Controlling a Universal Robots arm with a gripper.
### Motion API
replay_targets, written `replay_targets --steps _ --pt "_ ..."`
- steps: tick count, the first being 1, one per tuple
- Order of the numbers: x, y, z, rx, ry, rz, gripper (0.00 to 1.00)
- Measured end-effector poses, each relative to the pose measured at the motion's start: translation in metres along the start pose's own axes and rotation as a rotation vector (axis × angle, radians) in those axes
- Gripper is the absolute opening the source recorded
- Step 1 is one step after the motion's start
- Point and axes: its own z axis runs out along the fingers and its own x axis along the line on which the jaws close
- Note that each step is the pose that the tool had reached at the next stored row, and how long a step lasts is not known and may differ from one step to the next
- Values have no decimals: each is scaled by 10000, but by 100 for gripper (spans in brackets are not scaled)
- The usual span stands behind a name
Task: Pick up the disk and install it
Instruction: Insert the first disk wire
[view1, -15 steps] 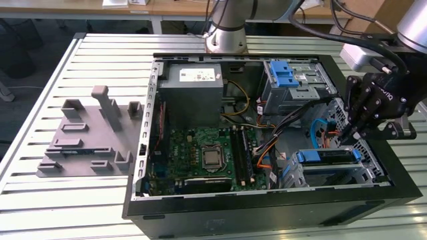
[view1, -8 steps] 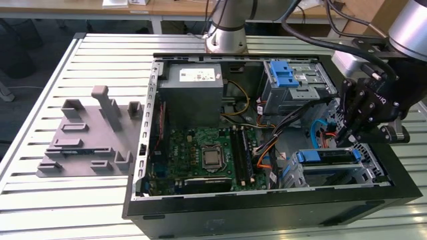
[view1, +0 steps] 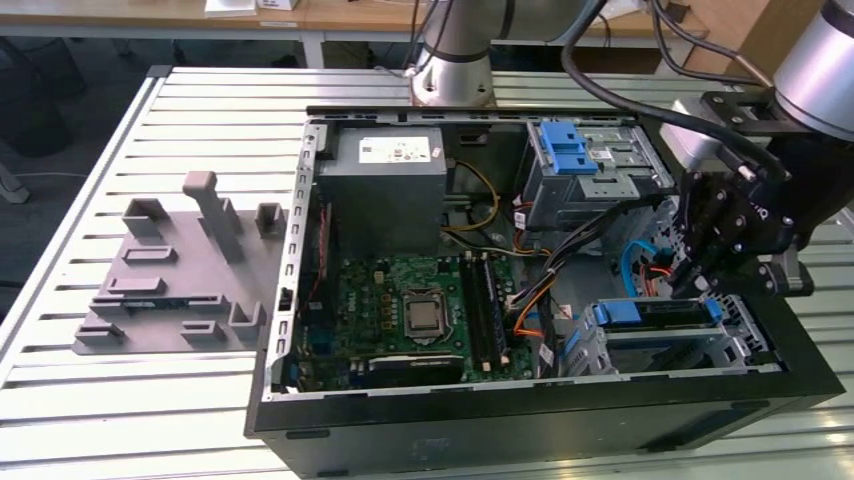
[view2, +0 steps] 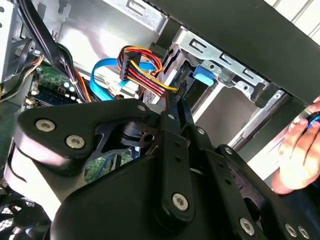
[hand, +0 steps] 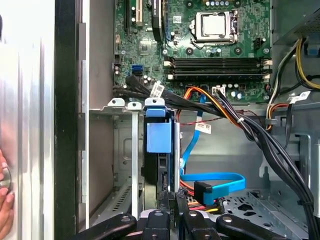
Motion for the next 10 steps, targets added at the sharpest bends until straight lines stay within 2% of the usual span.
replay_targets --steps 1,10 --pt "10 4 4 13 -41 0 17" --pt "38 12 37 24 -88 -3 17"
